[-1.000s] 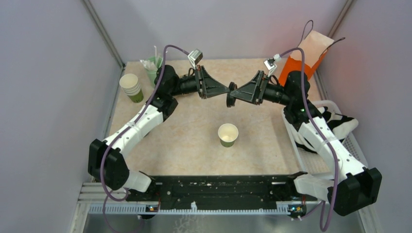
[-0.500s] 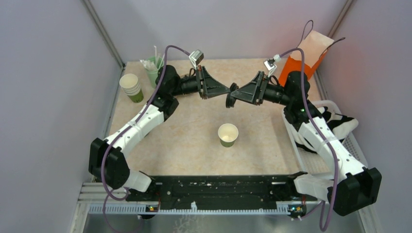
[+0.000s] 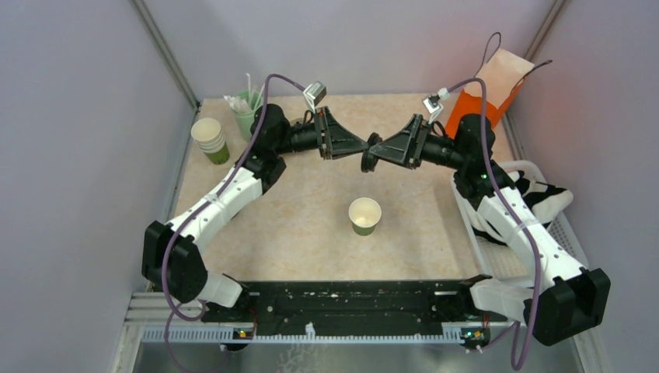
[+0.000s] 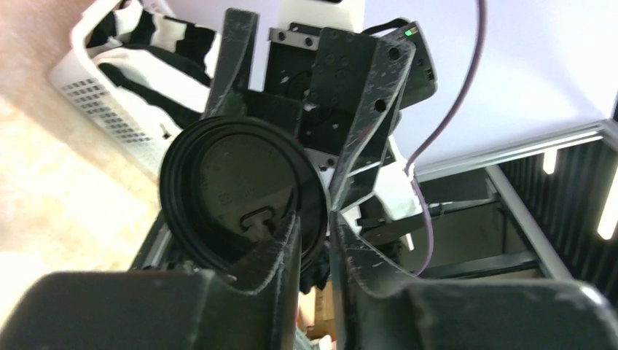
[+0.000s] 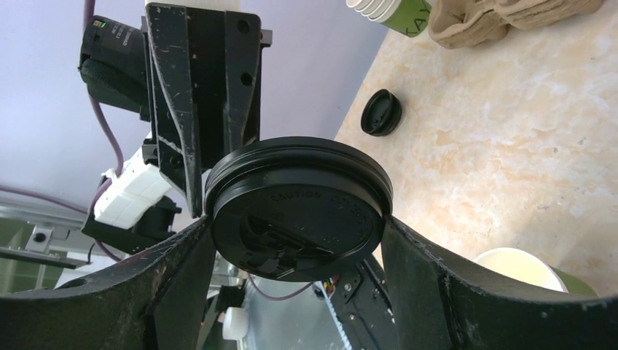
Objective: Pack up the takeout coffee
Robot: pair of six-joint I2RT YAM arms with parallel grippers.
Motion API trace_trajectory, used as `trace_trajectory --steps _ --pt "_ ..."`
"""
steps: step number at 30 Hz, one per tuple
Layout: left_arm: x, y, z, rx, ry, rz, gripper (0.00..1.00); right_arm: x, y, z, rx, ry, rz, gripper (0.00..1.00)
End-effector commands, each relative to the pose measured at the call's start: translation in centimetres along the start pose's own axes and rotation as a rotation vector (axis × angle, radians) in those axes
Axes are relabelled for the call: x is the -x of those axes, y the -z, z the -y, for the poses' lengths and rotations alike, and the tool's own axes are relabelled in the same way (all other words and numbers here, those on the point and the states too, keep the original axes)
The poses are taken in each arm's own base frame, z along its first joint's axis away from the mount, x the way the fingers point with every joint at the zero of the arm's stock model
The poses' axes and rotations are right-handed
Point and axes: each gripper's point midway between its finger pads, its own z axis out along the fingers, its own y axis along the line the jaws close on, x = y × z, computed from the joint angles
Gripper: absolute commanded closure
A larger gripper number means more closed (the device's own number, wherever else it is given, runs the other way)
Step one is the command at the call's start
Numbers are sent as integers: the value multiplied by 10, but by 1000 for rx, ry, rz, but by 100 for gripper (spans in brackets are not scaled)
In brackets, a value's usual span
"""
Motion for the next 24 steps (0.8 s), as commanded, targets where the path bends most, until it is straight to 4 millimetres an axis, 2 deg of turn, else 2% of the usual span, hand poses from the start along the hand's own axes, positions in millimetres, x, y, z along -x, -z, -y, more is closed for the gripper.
trace_trajectory --steps 1,7,12,15,19,24 --pt "0 2 1 37 -49 3 68 5 2 0 -13 12 30 28" --pt "6 20 -21 156 -60 31 40 -2 7 16 -104 0 15 28" --pt "8 47 -52 363 -82 71 25 -19 20 49 -287 22 -55 28" --pt "-1 61 -69 480 -76 68 16 -34 30 65 -370 31 -116 29" --pt "-16 80 -77 561 -69 89 12 -52 45 76 -449 49 -192 29" --pt "-35 99 -85 635 -61 79 7 -65 52 73 -508 94 -281 29"
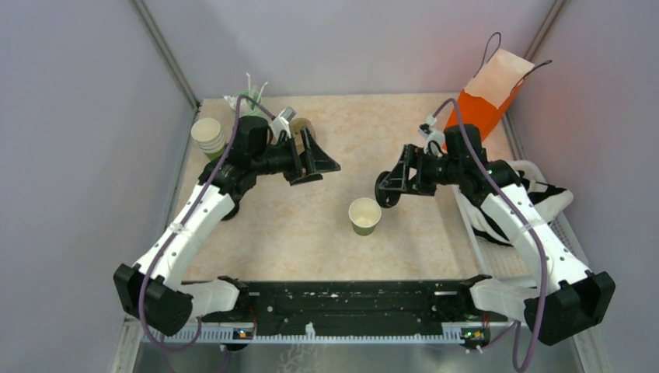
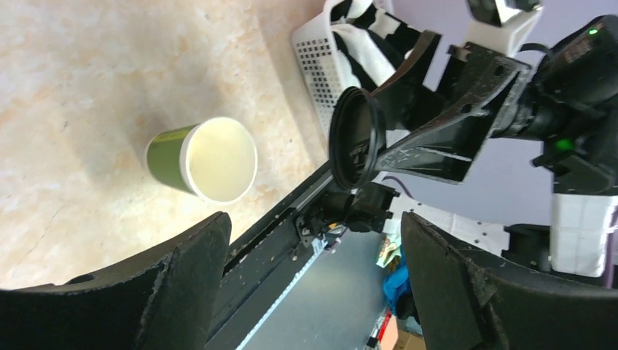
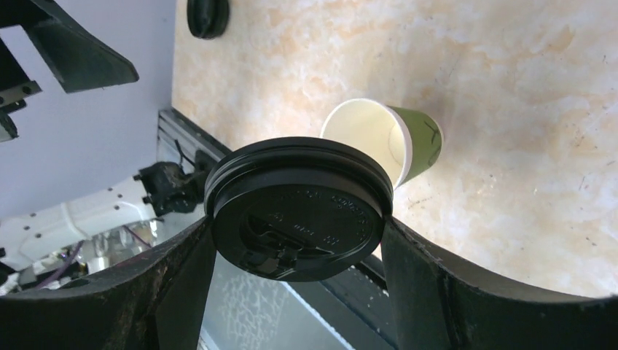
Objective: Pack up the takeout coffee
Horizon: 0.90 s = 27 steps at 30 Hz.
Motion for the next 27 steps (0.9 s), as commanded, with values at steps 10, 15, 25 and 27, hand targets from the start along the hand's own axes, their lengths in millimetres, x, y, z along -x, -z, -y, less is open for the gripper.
trace_trajectory --steps 10,15,25,27 --pt "-20 12 -53 231 -72 -33 6 -28 -12 -16 -280 259 -214 26" --pt "-8 6 -70 305 -124 -17 5 -29 -31 -27 -414 388 -282 25" --pt "18 22 -111 457 -220 48 5 -41 -55 -7 -613 451 -377 25" --pt "20 22 -114 450 -218 35 5 -43 -57 -4 -649 447 -393 25"
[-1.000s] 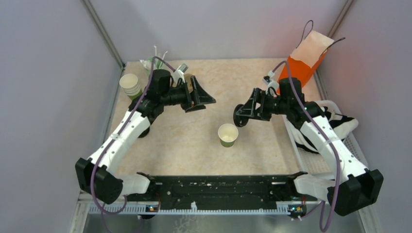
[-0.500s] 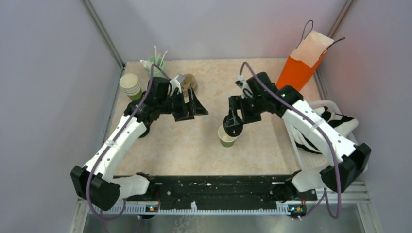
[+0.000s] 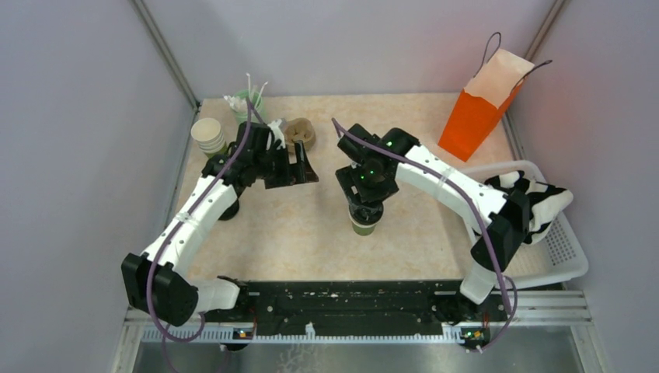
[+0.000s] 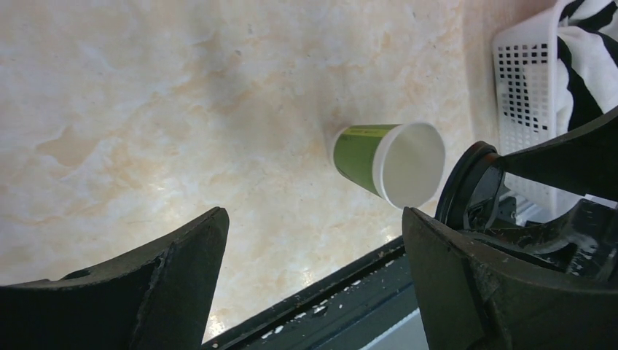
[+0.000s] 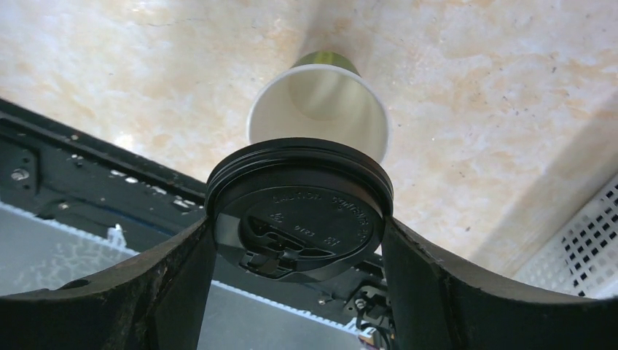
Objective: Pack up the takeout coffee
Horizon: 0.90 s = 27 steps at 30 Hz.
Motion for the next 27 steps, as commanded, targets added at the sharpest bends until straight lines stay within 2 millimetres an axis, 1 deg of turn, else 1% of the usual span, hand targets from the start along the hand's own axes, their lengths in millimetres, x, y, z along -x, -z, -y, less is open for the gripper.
trace_trajectory --steps 1,6,10,15,23,27 --pt "19 3 -10 9 -60 37 5 2 1 7 -106 0 -22 25" --pt "20 -4 -12 -4 -82 6 5 11 -13 0 -139 11 -62 24" --pt "23 -5 -18 21 -98 -10 5 17 -19 -2 -180 21 -78 24" --pt "24 -6 -22 39 -113 -11 5 11 -22 2 -232 16 -126 23" --pt "25 -9 -28 57 -116 -9 5 0 -27 4 -239 17 -164 22" --pt "27 -9 -29 56 -115 -8 5 -1 -33 -1 -216 18 -175 21"
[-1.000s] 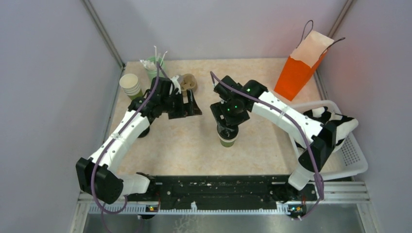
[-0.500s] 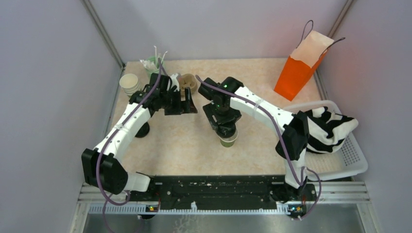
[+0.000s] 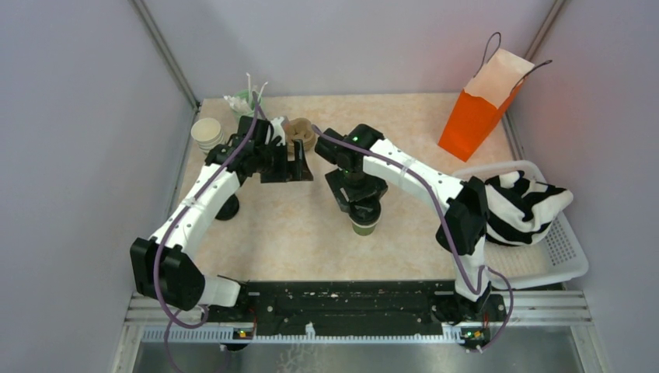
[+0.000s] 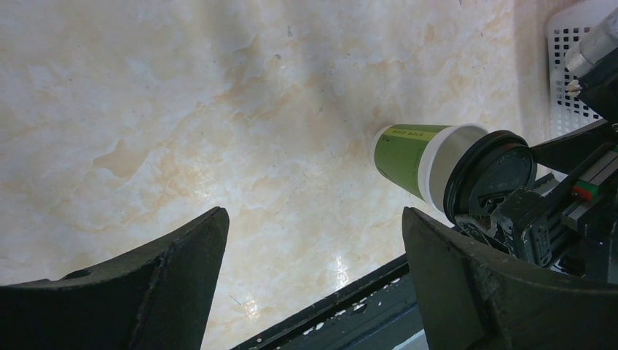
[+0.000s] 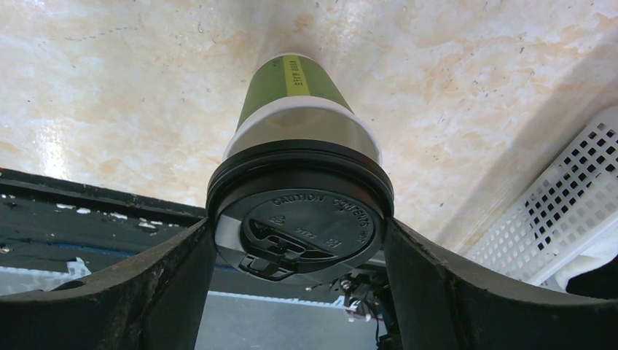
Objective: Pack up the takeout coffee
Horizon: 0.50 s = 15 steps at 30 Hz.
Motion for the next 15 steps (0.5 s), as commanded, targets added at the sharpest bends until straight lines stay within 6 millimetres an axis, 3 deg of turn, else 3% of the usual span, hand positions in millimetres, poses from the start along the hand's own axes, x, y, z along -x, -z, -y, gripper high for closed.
trace_trajectory --steps 1,15 --pt "15 3 1 -3 -31 39 5 -6 -1 -4 -5 8 -19 21" --pt "15 2 -2 3 -27 35 5 -4 -11 -6 3 13 -29 18"
